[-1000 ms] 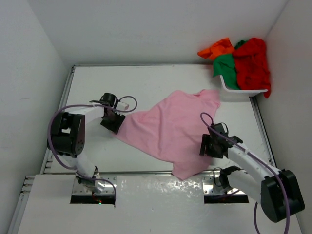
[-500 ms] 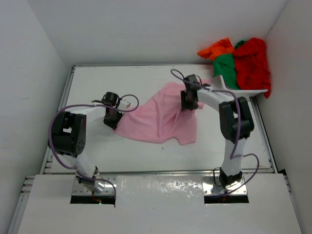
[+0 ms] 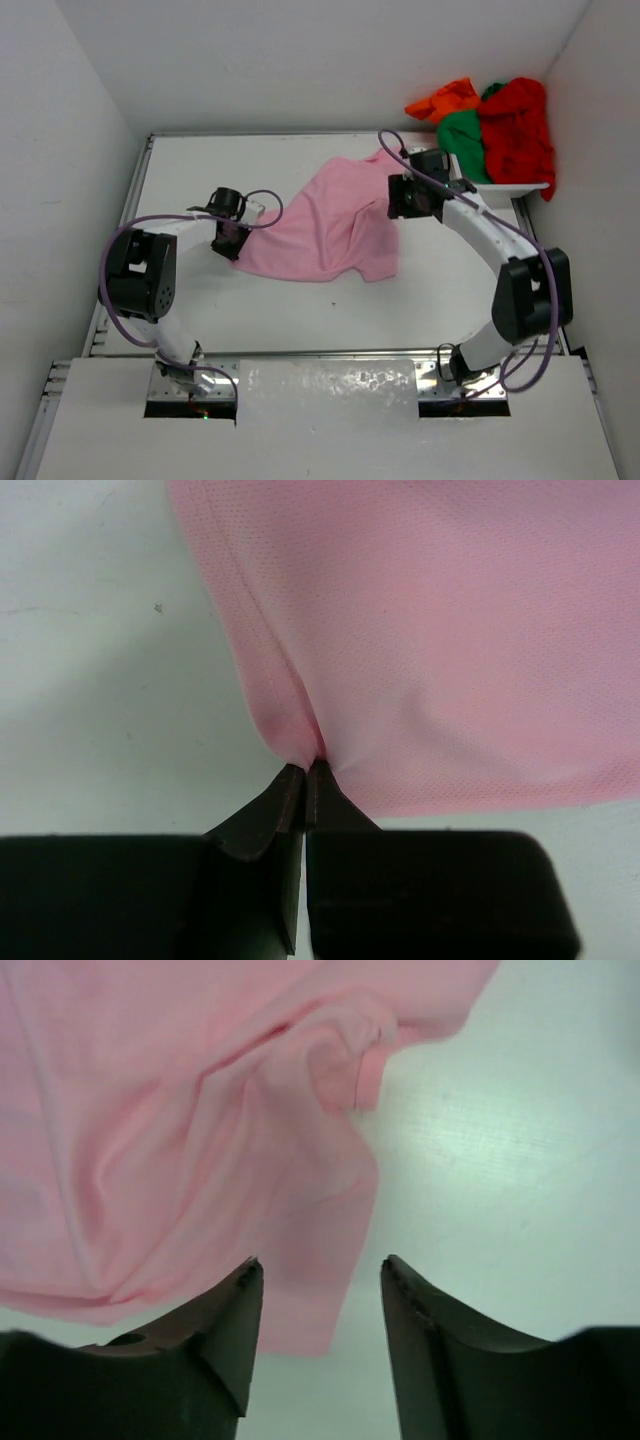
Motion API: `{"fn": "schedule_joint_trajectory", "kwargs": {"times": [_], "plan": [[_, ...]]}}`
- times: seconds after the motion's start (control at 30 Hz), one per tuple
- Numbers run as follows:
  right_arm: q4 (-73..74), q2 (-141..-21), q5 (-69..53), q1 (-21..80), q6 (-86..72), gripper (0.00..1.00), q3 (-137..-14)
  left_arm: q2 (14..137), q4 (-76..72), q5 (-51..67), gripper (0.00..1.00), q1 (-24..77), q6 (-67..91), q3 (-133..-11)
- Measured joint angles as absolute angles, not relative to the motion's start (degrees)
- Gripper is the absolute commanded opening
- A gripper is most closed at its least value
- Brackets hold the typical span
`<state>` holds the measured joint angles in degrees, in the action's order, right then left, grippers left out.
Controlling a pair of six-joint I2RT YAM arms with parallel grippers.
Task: Fold and stack the t-shirts
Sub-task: Flatten out the tshirt
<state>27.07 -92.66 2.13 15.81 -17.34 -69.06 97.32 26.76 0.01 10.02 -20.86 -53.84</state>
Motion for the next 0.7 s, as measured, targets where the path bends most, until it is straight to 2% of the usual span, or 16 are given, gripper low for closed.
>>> {"fn": "schedule_joint_trajectory", "kwargs": {"times": [0.07, 0.1, 0.13, 0.17, 0.2, 0.27, 0.37, 0.47, 0.5, 0.57, 0.6, 0.7], "plan": [[25.54, -89.06, 1.76, 15.59, -18.55, 0.42, -64.16, 97.27, 26.76, -0.30, 0.00, 10.02, -20.88, -53.82], [24.25, -88.64, 1.50, 15.57, -19.35, 0.43, -61.60, 97.27, 26.76, -0.45, 0.00, 10.02, -20.88, -53.82], [22.61, -88.75, 1.28, 15.57, -20.03, 0.47, -58.63, 97.23, 26.79, -0.47, 0.00, 10.02, -20.88, -53.82], [21.17, -89.32, 0.36, 15.57, -21.08, 0.61, -55.94, 97.21, 26.79, -0.54, 0.00, 10.02, -20.88, -53.82], [20.95, -90.19, -0.03, 15.57, -21.37, 0.68, -53.19, 97.17, 26.79, -0.56, 0.00, 10.02, -20.88, -53.82], [19.88, -92.77, -1.78, 15.62, -23.14, 0.73, -48.53, 96.77, 26.63, -0.58, 0.00, 10.02, -20.91, -53.45], [16.67, -94.32, -4.10, 15.66, -25.06, 0.71, -46.96, 95.74, 25.89, -0.64, 0.00, 10.02, -21.12, -52.29], [12.08, -96.05, -5.04, 15.97, -26.48, 0.48, -47.09, 94.80, 25.67, -0.99, 0.00, 10.02, -21.41, -51.11], [10.76, -96.53, -5.04, 16.14, -26.98, 0.33, -47.05, 94.65, 25.67, -1.08, 0.00, 10.02, -21.54, -50.92], [8.19, -97.56, -5.37, 16.60, -27.97, 0.14, -46.81, 94.45, 25.74, -1.28, 0.00, 10.02, -21.63, -50.78], [7.01, -97.71, -5.72, 16.75, -28.47, 0.00, -46.50, 94.43, 25.85, -1.34, 0.00, 10.02, -21.76, -50.78], [4.80, -97.62, -6.48, 17.06, -30.33, 0.00, -45.47, 94.32, 26.41, -1.45, 0.00, 9.96, -22.06, -50.78]]}}
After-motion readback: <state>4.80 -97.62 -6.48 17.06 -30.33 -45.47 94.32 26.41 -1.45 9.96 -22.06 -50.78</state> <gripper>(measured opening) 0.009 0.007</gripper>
